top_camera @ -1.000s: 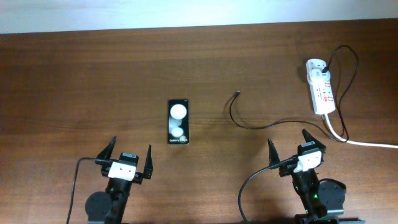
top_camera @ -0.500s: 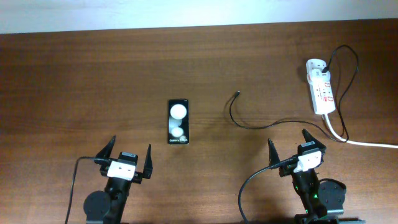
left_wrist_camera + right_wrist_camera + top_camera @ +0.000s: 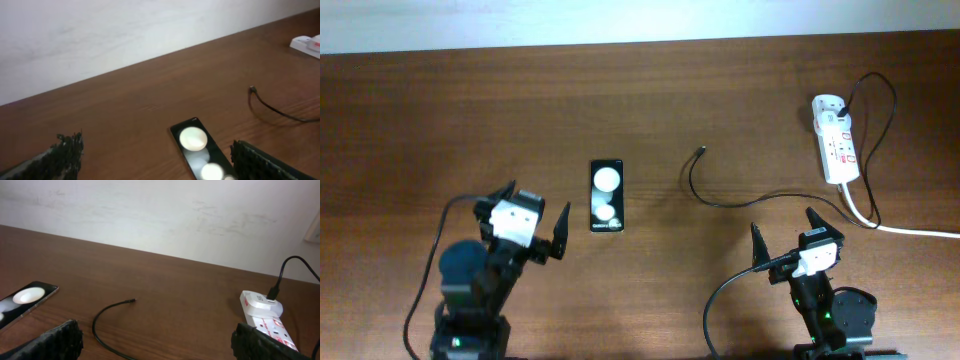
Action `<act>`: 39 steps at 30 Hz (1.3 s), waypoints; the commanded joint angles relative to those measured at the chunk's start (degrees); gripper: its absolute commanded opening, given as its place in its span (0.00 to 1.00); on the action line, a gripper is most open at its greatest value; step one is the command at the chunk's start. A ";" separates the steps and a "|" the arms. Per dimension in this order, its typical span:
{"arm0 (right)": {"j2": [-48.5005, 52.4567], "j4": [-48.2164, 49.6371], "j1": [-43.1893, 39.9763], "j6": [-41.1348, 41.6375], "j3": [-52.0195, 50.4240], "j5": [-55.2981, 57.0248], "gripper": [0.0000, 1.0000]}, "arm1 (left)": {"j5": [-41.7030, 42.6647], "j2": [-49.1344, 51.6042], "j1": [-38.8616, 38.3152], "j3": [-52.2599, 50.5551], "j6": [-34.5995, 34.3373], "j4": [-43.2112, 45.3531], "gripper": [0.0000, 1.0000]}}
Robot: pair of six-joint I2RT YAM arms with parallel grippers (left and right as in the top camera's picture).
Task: Plug charger to phone and switch on socket
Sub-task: 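Move the left gripper over the black phone and lower onto it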
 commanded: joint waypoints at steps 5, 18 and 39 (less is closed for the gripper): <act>-0.37 -0.35 0.37 0.39 -0.28 -0.33 0.99 | 9.42 20.90 0.33 17.59 -0.35 -6.88 0.99; -0.37 -0.35 0.37 0.39 -0.28 -0.31 0.99 | 11.39 46.25 -6.19 52.37 -0.33 -37.68 0.99; -0.37 -0.35 0.37 0.39 -0.28 -0.31 0.99 | -2.16 58.14 -12.15 63.08 -17.46 -47.34 0.99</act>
